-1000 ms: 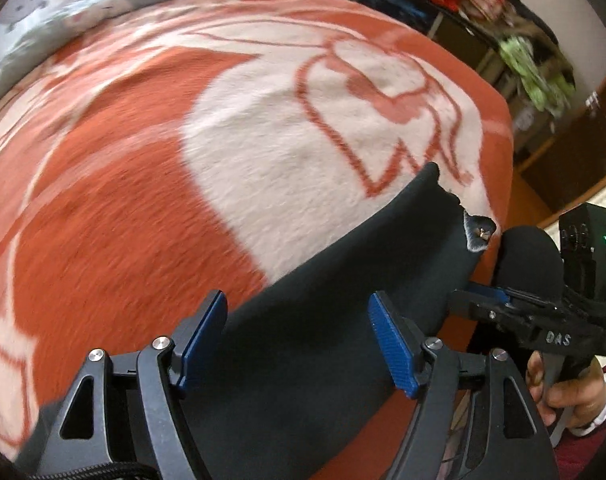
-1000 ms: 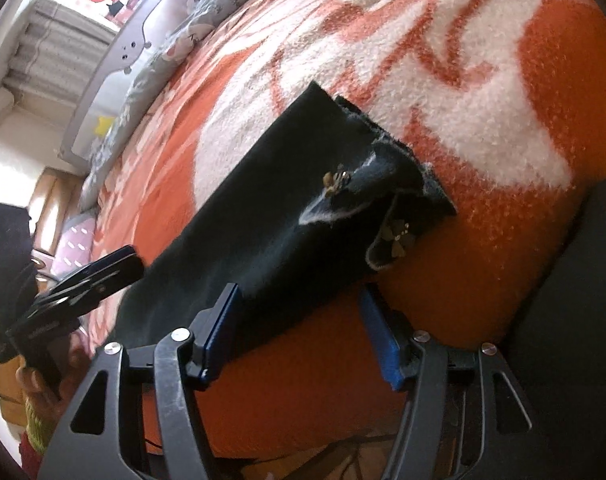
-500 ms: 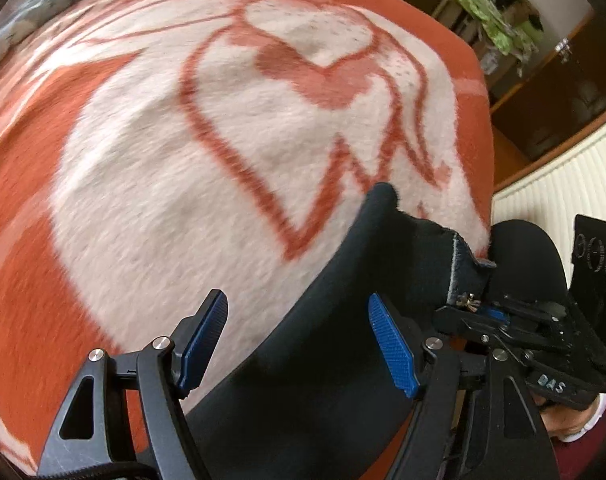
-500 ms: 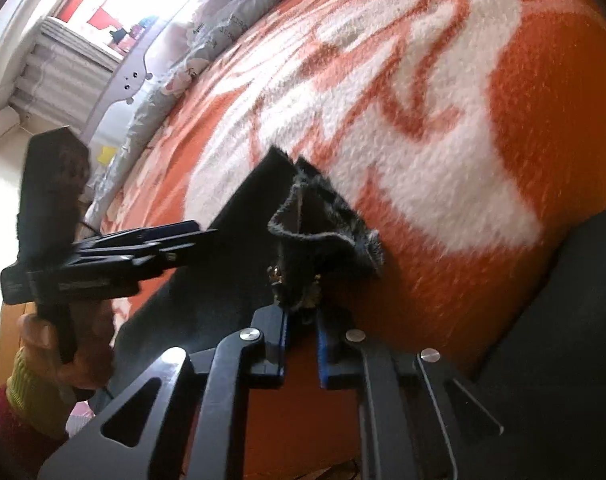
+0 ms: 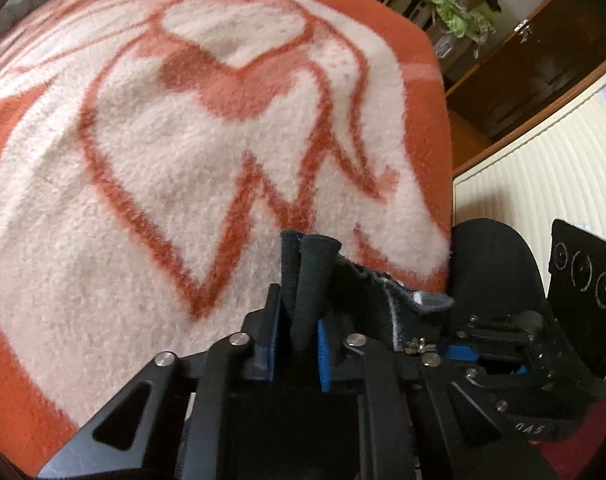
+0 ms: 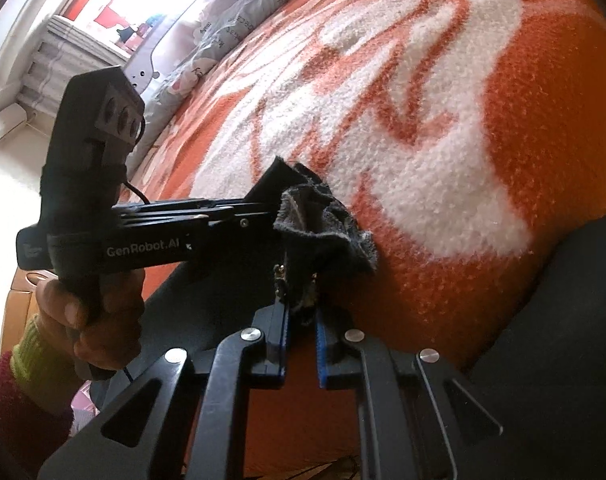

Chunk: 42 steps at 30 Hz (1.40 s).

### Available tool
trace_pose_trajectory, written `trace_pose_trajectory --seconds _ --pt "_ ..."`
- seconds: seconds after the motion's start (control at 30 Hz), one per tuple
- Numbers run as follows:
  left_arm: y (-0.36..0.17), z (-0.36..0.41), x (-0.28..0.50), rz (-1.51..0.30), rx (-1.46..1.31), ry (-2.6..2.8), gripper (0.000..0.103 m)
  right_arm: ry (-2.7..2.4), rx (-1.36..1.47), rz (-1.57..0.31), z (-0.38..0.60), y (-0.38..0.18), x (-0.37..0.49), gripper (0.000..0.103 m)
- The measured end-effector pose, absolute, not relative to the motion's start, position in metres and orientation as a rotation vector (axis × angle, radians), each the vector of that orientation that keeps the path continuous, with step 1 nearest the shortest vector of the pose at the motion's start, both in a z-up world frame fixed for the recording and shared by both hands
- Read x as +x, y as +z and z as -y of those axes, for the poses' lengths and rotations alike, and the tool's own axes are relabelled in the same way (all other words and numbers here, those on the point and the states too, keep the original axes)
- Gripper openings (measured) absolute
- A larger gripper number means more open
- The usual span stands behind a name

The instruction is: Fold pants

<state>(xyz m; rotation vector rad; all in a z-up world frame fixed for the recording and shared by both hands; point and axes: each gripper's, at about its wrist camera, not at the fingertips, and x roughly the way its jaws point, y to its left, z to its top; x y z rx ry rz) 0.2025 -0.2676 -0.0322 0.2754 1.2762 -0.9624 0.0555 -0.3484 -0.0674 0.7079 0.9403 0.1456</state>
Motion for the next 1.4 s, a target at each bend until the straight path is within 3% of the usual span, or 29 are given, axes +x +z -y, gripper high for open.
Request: trace_pose_trajectory --seconds 0.47,0.7,0.93,1.4 --pt "0.067 0.166 0.169 -1.036 0.097 -0.897 0.010 0.498 0.589 -0.776 0.285 0.008 0.054 0.011" --pt "0.086 0.115 0.145 -0.978 0.033 -0.811 0.010 0.629 0.518 -0.799 0.241 0.017 0.059 0.011" --pt "0.074 0.053 0.131 -0.971 -0.080 -0.711 0.010 0.728 0.420 -0.854 0.191 0.007 0.072 0.011" --pt "-0.006 -0.027 0.113 -1.058 -0.283 -0.513 0.008 0.796 0.230 -1.012 0.110 -0.047 0.086 0.012"
